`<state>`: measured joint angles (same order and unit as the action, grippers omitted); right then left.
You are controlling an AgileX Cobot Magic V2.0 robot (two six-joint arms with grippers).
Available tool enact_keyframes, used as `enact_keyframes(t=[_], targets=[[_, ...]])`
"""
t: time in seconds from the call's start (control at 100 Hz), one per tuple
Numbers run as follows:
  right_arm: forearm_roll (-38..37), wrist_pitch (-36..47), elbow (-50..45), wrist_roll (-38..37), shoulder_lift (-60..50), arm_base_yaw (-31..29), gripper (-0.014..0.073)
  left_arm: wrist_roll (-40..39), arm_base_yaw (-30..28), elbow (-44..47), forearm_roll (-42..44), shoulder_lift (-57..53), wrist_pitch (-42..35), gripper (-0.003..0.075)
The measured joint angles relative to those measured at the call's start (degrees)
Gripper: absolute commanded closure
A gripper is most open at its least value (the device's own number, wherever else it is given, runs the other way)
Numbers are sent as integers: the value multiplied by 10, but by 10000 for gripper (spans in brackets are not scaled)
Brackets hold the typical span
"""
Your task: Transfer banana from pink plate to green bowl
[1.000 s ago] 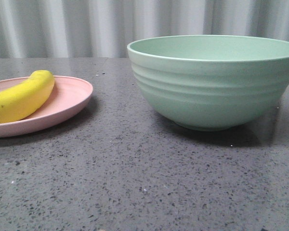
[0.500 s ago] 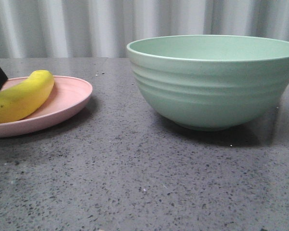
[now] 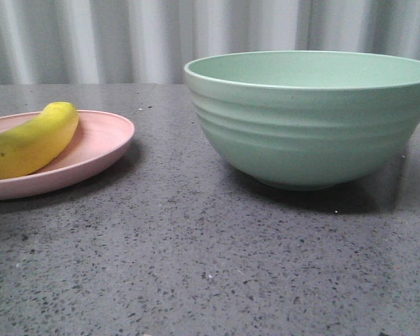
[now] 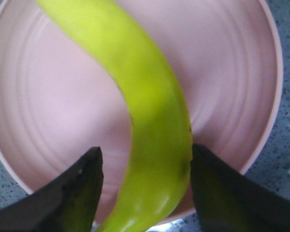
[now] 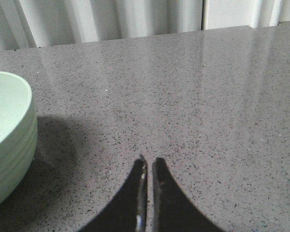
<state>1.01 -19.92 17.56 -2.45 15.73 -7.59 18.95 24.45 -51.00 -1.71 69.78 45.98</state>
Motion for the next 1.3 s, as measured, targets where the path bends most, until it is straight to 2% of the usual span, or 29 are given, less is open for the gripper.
enact_keyframes(t=[0.62, 0.71, 0.88, 1.05, 1.3], targets=[[0, -3, 0, 0, 0, 0, 657, 1, 0, -4, 4, 59, 1, 359], [0, -3, 0, 0, 0, 0, 657, 1, 0, -4, 4, 59, 1, 415], [0, -3, 0, 0, 0, 0, 657, 2, 0, -4, 2, 59, 0, 604], [0, -3, 0, 0, 0, 0, 657, 2, 0, -4, 2, 59, -4, 739], [0, -3, 0, 0, 0, 0, 657, 2, 0, -4, -2, 59, -7, 740]])
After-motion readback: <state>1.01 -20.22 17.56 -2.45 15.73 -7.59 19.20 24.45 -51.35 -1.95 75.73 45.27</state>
